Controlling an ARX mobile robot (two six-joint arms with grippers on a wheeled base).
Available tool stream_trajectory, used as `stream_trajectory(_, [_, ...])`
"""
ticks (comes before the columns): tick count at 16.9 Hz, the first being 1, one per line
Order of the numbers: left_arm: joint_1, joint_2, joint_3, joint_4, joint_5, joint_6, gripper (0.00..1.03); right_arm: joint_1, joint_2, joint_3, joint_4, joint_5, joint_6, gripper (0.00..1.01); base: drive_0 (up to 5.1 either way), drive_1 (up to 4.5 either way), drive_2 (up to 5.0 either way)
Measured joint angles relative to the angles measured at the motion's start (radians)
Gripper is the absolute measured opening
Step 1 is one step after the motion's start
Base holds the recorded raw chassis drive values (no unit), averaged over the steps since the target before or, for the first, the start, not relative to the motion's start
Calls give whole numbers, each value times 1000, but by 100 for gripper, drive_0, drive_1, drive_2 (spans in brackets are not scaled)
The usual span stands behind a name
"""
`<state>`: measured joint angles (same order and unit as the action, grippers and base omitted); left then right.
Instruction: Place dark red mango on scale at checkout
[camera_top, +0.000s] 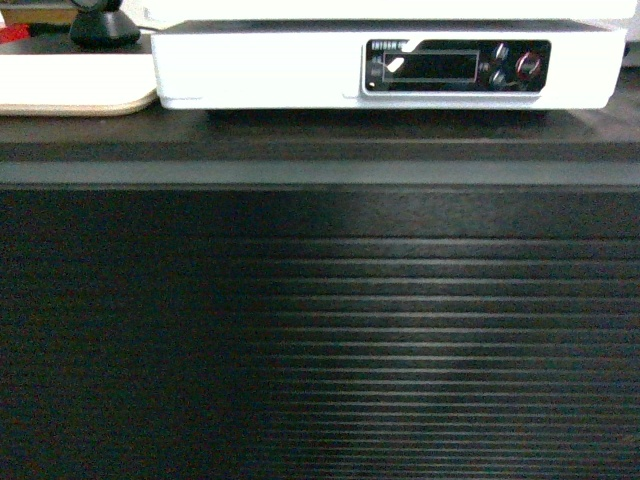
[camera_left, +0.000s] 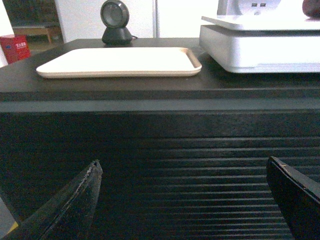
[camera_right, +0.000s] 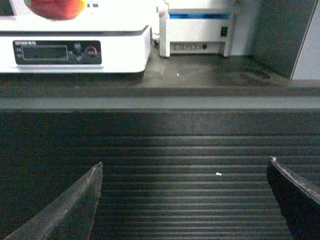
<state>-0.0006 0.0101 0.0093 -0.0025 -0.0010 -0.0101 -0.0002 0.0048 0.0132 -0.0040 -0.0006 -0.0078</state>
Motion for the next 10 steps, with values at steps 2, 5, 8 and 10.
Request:
stream_trajectory(2, [0,0,0,-1,1,0,98,0,0,0,0,1,0,98,0,0,0])
stream_trajectory(5, [0,0,0,0,0,0,98,0,0,0,1,-1,0,98,0,0,0])
stream_trajectory(8, [0,0,0,-1,0,-1,98,0,0,0,0,0,0,98,0,0,0])
stream_trajectory(10, [0,0,0,0,0,0,98,0,0,0,0,-1,0,98,0,0,0])
